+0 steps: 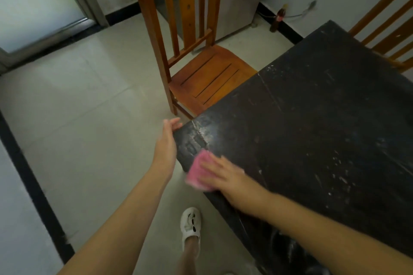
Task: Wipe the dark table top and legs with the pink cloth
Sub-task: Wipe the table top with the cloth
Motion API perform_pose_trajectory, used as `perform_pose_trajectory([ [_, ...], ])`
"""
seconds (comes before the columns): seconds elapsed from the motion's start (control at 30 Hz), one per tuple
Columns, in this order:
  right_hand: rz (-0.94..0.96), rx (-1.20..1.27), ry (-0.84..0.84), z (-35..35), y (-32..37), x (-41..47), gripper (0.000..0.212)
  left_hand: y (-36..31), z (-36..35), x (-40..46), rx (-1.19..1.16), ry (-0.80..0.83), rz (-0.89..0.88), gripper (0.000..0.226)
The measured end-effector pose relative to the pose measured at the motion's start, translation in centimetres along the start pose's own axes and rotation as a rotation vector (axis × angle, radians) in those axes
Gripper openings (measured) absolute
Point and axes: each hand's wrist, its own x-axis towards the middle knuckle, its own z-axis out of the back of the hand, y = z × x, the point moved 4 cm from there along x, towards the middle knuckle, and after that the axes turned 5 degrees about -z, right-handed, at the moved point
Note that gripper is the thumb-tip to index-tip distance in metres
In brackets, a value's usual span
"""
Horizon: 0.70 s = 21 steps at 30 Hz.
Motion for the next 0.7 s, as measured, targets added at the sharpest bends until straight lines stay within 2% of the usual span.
perform_pose_trajectory([
  [0.1,0.029,0.002,0.132,-0.9,1.2,-7.7,0.051,0.1,-2.5,-2.0,0.531,0.059,-0.340,0.056],
  [0.17,0.003,0.123,0.211,1.0,1.1,-9.5,0.047,1.0,-3.7,-3.4,0.711,0.070,-0.393,0.054],
  [0.2,-0.044,0.199,0.181,2.5,0.5,-9.0,0.049,1.5,-3.8,-3.7,0.800,0.055,-0.427,0.052],
  [0.3,-0.243,0.212,-0.133,7.7,-2.8,-3.6,0.054,2.9,-3.9,-4.1,1.057,0.034,-0.640,0.042],
  [0.33,-0.308,0.168,-0.186,8.5,-4.3,-1.3,0.056,3.3,-3.8,-3.9,1.085,0.020,-0.662,0.041],
  [0.43,-0.421,0.114,-0.184,6.4,-6.0,1.8,0.063,3.2,-4.0,-3.8,1.078,0.006,-0.615,0.045],
  [0.57,-0.222,0.013,-0.090,-0.3,-1.4,-8.0,0.086,3.1,-4.6,-4.8,1.099,0.050,-0.667,0.046],
  [0.6,-0.198,0.021,-0.039,-1.6,0.2,-11.5,0.086,3.3,-5.0,-5.6,1.102,0.090,-0.713,0.045],
  [0.7,-0.249,0.163,0.065,-1.3,1.9,-18.3,0.063,4.0,-7.3,-8.7,1.111,0.217,-0.813,0.042],
])
